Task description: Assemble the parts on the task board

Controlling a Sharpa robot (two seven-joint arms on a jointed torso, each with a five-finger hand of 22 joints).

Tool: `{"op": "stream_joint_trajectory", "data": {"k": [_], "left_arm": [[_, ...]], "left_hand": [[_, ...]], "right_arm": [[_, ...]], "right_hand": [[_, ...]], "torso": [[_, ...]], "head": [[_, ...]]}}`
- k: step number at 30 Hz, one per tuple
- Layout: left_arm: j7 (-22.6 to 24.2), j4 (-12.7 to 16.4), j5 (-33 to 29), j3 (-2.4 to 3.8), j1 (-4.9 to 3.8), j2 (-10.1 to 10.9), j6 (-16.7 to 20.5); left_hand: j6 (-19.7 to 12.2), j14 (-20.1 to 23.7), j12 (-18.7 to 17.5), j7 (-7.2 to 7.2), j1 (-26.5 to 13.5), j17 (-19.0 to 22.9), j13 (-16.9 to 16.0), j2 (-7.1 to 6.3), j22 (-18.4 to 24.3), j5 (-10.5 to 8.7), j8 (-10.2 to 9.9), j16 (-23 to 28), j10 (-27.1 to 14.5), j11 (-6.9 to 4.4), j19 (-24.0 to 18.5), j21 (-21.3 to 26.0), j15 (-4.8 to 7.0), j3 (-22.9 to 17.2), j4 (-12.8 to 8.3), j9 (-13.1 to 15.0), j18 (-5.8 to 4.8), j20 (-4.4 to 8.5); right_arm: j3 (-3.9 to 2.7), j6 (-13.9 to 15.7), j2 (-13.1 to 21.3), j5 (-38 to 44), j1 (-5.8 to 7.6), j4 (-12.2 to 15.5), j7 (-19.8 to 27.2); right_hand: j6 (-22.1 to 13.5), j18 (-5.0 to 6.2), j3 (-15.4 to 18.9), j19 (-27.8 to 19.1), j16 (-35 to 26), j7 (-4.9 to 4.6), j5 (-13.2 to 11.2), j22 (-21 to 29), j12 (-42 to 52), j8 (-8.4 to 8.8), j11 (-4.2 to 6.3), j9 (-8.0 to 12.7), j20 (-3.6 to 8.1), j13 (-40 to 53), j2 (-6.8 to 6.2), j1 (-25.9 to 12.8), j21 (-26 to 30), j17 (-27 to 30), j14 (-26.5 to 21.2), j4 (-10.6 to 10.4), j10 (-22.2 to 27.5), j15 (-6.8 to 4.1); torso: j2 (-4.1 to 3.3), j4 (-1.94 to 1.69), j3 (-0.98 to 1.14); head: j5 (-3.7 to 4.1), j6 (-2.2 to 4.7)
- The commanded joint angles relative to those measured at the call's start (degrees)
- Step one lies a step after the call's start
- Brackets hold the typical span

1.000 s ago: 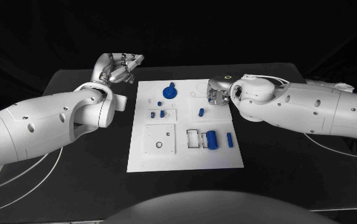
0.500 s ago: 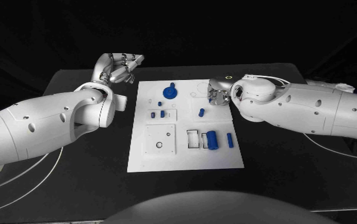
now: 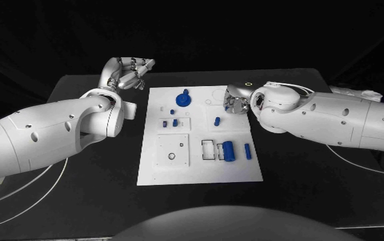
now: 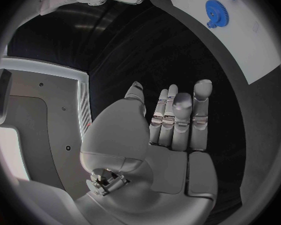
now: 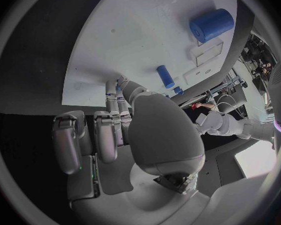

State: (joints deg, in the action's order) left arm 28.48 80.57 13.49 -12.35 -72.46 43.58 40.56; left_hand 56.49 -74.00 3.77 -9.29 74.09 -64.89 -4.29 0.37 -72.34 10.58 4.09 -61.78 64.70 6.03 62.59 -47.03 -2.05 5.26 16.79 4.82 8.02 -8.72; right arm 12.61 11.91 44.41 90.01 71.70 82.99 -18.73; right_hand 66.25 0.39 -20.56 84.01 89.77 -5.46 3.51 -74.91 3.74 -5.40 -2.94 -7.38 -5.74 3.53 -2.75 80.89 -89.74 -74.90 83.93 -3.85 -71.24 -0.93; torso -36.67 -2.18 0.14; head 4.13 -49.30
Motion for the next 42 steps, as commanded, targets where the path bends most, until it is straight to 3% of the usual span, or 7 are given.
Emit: {"op": "stream_joint_trajectory", "data": {"k": [1,15,29,42], "left_arm": [[0.3,0.1,-0.2,0.04,-0.04,0.0,-0.5],[0.2,0.0,-0.2,0.04,-0.05,0.0,-0.5],[0.2,-0.3,-0.2,0.04,-0.05,-0.2,-0.5],[0.3,-0.8,-0.2,0.04,-0.04,-0.7,-0.7]], "left_hand": [[-0.2,-0.3,0.3,0.17,0.0,0.1,-0.1,0.78,0.1,0.33,0.2,0.2,-0.1,-0.10,0.4,0.2,-0.12,0.3,-0.1,0.0,0.18,0.18],[-0.2,-0.3,0.3,0.17,0.0,0.1,-0.1,0.78,0.1,0.33,0.2,0.2,-0.1,-0.10,0.4,0.2,-0.12,0.3,-0.1,0.0,0.18,0.18],[-0.2,-0.3,0.3,0.17,0.0,0.1,-0.1,0.78,0.1,0.33,0.2,0.2,-0.1,-0.10,0.4,0.2,-0.12,0.3,-0.1,0.0,0.18,0.18],[-0.3,-0.2,0.3,0.17,0.1,0.2,-0.1,0.88,0.1,0.33,0.2,0.3,-0.1,-0.11,0.4,0.3,-0.12,0.4,-0.1,0.0,0.19,0.19]], "right_arm": [[0.03,2.6,0.2,-1.3,-0.05,0.6,1.8],[-0.26,5.1,1.4,-1.8,0.77,2.7,2.8],[-0.35,5.4,3.7,-2.7,3.33,5.9,2.8],[-0.47,6.7,3.9,-10.9,5.11,9.4,5.1]], "right_hand": [[0.7,-0.39,0.0,6.0,0.2,-0.05,0.3,-15.1,0.2,-0.43,-0.05,-0.2,0.06,0.0,0.42,0.0,-0.3,-15.1,6.1,0.2,-0.4,0.28],[0.8,-0.39,0.0,6.0,0.2,-0.11,0.3,-15.1,0.2,-0.46,-0.11,-0.3,-0.03,0.0,0.44,0.0,-0.3,-15.1,6.1,0.3,-0.6,0.47],[0.9,-0.39,0.0,6.0,0.2,-0.18,0.4,-15.1,0.1,-0.48,-0.18,-0.3,-0.16,0.0,0.51,0.0,-0.3,-15.1,6.1,0.3,-0.8,0.68],[1.0,-0.39,0.0,6.0,0.2,-0.55,0.6,-15.1,0.0,-0.44,-0.56,-0.3,-0.50,0.0,0.57,0.3,-0.3,-15.1,6.1,0.4,-1.2,1.16]], "torso": [[-0.02,0.00,-0.02],[-0.02,0.02,0.01],[0.04,-0.02,0.00],[0.03,-0.10,-0.01]], "head": [[-0.02,-0.10],[0.06,-0.25],[0.11,-0.35],[-0.05,-0.50]]}}
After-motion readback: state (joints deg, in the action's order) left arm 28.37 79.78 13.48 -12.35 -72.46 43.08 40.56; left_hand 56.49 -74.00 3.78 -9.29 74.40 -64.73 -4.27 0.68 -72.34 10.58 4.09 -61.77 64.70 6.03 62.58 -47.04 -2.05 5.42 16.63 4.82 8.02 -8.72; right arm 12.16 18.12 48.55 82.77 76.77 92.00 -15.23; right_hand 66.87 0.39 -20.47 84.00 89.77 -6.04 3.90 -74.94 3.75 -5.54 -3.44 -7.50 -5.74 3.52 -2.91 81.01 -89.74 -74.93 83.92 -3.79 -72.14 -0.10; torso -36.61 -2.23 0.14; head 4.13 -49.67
